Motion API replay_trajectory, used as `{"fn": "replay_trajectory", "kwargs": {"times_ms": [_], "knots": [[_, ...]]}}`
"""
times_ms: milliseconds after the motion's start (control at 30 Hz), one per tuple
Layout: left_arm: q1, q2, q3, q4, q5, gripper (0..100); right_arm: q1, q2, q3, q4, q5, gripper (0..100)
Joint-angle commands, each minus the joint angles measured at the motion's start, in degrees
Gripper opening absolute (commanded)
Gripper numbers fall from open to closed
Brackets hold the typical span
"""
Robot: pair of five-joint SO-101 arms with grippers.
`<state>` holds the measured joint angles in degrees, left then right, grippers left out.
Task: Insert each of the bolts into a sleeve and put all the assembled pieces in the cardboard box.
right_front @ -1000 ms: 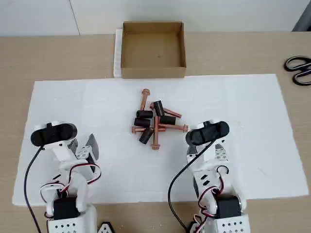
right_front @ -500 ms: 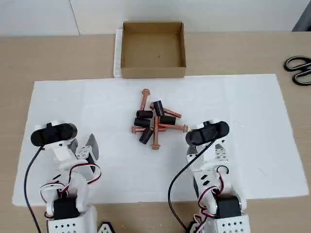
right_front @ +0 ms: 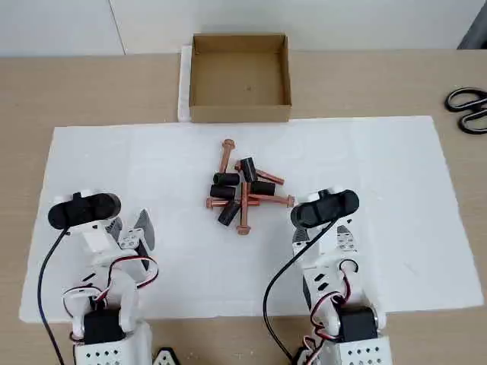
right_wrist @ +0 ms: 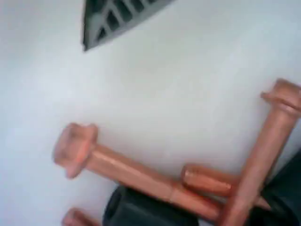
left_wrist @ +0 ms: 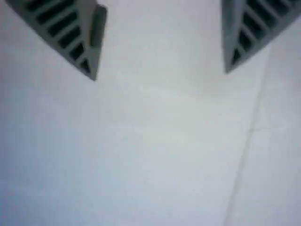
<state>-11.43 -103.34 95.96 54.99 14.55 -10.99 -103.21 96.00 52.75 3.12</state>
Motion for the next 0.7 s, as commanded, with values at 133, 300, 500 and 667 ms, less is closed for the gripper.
{"fn": "replay_trajectory", "kwargs": {"times_ms": [133, 300, 500, 667], "knots": [[0.2, -0.5, -0.2, -1.7, -0.2, 17, 0.0, -0.7, 0.4, 0.1, 0.2, 18.8], [0.2, -0.5, -0.2, -1.7, -0.2, 17, 0.0, -0.7, 0.4, 0.1, 0.2, 18.8], [0.2, -0.5, -0.2, -1.7, -0.2, 17, 0.0, -0.7, 0.4, 0.1, 0.2, 18.8], [2.5, -0.5, 0.0, -3.2, -0.2, 17, 0.0, -0.7, 0.4, 0.1, 0.2, 18.8]]}}
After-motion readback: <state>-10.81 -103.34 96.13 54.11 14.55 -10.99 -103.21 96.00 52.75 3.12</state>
